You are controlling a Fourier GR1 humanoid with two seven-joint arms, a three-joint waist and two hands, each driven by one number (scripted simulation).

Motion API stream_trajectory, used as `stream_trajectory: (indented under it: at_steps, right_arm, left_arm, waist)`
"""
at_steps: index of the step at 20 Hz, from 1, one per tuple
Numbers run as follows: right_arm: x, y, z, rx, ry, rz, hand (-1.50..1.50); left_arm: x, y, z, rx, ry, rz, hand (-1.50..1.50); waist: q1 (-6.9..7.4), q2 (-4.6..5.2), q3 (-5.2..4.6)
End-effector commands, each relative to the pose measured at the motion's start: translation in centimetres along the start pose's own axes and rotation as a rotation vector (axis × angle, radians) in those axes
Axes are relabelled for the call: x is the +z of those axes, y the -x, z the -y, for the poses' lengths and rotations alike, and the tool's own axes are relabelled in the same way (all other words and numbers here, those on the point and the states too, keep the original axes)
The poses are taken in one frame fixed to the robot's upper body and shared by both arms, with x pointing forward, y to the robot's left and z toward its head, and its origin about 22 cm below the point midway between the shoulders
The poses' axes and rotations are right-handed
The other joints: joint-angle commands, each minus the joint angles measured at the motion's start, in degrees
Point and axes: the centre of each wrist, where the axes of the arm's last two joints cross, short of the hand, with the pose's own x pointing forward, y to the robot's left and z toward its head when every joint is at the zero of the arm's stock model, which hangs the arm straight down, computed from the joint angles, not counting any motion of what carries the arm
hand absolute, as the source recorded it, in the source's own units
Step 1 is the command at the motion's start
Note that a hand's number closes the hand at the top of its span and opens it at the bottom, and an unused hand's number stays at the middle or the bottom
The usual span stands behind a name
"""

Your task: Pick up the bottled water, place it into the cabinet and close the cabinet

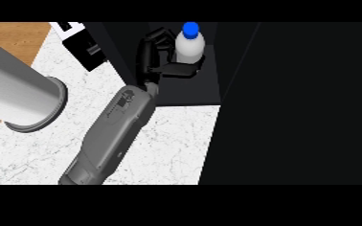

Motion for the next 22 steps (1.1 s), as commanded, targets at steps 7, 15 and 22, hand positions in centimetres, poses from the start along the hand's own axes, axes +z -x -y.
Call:
stream_trajectory:
  at_steps: [7,15,22]
  right_arm:
    - [0.2,-3.1,0.8,-0.030,-0.024,0.047,-1.50]
    - [0.2,-2.2,0.7,-0.020,-0.004,0.042,-1.50]
    - [-0.2,-0.8,-0.2,-0.030,-0.042,0.051,-1.50]
  left_arm:
    - [-3.5,1.5,0.0,-0.139,-0.064,-0.038,1.50]
    - [-3.4,3.6,-0.7,-0.288,-0.120,-0.061,1.50]
    - [-1.8,6.5,-2.3,-0.339,-0.150,-0.079,1.50]
  waist:
    - [-0.68,0.51,-0.04]
    - [-1.15,0.55,-0.03]
    - [-2.62,1.05,-0.06]
